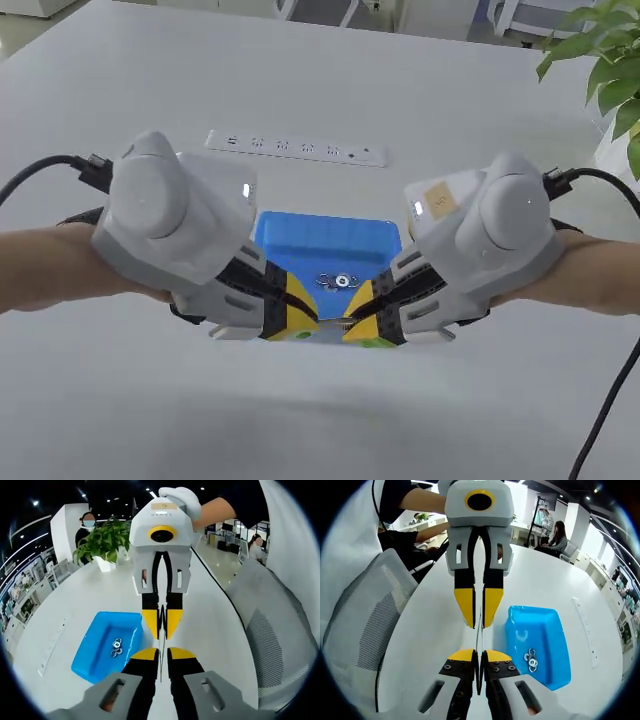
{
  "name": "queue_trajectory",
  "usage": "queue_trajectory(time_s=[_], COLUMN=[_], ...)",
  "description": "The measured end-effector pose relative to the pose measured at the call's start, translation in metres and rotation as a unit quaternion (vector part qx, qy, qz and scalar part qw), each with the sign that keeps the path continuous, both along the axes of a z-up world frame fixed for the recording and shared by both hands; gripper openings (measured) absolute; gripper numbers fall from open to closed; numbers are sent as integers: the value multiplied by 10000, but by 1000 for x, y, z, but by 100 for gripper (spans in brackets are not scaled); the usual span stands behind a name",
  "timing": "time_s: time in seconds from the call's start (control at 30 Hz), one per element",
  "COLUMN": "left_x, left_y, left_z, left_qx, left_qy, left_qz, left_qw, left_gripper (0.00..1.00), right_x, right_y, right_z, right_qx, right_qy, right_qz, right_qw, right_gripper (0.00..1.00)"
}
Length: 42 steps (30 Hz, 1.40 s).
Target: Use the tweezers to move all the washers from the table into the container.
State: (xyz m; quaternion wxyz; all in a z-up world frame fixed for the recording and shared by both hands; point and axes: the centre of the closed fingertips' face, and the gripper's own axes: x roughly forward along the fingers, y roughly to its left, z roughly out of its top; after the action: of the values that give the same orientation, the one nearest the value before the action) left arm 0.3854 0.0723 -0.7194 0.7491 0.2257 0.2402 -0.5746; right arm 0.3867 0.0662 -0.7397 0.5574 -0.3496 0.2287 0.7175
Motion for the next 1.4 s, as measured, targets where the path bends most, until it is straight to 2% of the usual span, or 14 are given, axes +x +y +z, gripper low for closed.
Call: queue_trajectory(time_s=[0.07, 0.13, 0.27, 0.37, 0.47, 0.57, 0.67, 0.9, 0.93, 0.97, 1.03, 1.13, 1.17, 1.4], left_x=[-2, -2, 0, -1, -1, 0, 3, 3, 3, 1, 2, 0, 1, 0], left_y=[2, 4, 5, 3, 3, 4, 6, 5, 6, 5, 5, 5, 5, 6], left_z=[-7, -14, -19, -22, -29, -42, -54, -80, -82, -84, -84, -85, -85, -86], left_qx=[91, 206, 228, 262, 389, 538, 570, 962, 1008, 1029, 1005, 1034, 1050, 1060], left_qy=[55, 33, 13, 68, 30, 28, 119, 215, 197, 262, 256, 253, 216, 261], left_qz=[-34, -49, -14, -25, -36, -49, 84, 51, 24, 19, 31, 0, -8, 10], left_qw=[9999, 9998, 9997, 9996, 9992, 9985, 9983, 9951, 9947, 9943, 9946, 9943, 9942, 9940], left_gripper=[15, 15, 7, 7, 7, 7, 7, 7, 7, 7, 7, 7, 7, 8], right_x=[-1, -1, -3, -3, -4, -4, -1, 0, 0, -2, -2, -4, -2, -1], right_y=[0, 0, 1, 1, 1, 3, 3, 3, 3, 2, 0, -2, -2, -1], right_z=[-1, -1, -5, -9, -15, -24, -38, -61, -63, -65, -69, -72, -71, -71], right_qx=[9, 34, 27, 16, -6, -44, -90, -393, -432, -465, -547, -619, -595, -656], right_qy=[15, 51, 105, 155, 164, 182, 161, -66, -43, -30, -169, -181, -189, -430], right_qz=[-3, -25, -4, -54, -115, -210, -380, -281, -312, -302, -248, -308, -343, -280], right_qw=[10000, 10000, 9999, 9999, 9998, 9996, 9991, 9988, 9986, 9985, 9981, 9974, 9975, 9965], right_gripper=[7, 7, 7, 7, 7, 7, 7, 8, 8, 8, 8, 8, 9, 11])
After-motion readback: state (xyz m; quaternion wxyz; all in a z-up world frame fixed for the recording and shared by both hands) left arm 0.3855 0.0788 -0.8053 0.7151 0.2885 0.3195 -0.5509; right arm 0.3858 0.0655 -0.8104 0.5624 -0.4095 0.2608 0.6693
